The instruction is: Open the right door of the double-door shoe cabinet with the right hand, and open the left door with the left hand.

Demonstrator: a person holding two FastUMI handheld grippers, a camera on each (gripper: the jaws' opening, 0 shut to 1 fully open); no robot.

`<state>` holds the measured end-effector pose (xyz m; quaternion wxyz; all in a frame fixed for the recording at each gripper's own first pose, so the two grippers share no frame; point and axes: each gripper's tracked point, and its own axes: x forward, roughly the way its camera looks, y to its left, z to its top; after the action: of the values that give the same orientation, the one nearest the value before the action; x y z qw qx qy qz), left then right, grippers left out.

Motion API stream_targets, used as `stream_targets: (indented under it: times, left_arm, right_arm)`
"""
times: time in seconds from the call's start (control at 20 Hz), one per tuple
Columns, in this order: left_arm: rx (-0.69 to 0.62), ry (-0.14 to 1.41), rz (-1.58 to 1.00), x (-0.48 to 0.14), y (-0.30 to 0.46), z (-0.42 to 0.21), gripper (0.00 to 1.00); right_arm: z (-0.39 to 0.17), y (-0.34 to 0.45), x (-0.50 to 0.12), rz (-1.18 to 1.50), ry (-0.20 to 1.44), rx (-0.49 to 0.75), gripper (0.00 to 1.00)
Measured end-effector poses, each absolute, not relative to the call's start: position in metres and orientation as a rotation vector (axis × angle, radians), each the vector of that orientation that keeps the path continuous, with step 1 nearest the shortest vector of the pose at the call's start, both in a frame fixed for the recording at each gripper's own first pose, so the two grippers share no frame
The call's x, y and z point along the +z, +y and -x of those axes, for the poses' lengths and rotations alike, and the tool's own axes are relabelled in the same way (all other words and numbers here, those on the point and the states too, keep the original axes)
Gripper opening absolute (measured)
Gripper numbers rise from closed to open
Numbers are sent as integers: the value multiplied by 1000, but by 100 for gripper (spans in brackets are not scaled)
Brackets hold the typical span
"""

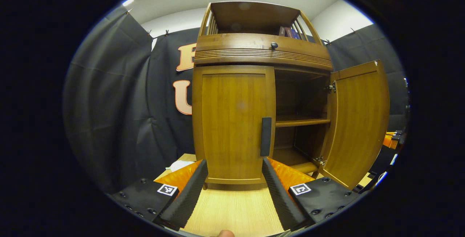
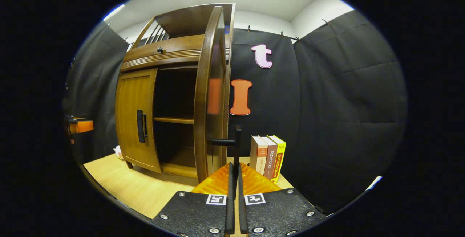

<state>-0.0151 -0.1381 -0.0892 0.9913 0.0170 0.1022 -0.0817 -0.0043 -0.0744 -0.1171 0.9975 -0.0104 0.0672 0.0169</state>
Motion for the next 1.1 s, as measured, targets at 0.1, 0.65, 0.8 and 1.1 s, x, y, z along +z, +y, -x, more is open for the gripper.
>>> stream_targets:
  times: [0.1, 0.65, 0.8, 1.1]
  left_arm:
    - [-169, 215, -38, -94, -146, 13, 97]
    - [-183, 217, -37, -103, -185, -20, 99]
    - [-176, 220, -41, -112, -194, -41, 99]
    - [-177, 259, -38, -136, -210, -81, 98]
  right_arm:
    - [3, -84, -118, -10, 133, 38, 3]
    - [18, -125, -114, -38, 100, 15, 4]
    - [24, -142, -114, -37, 94, -31, 11]
    - [28, -173, -127, -43, 116, -105, 34]
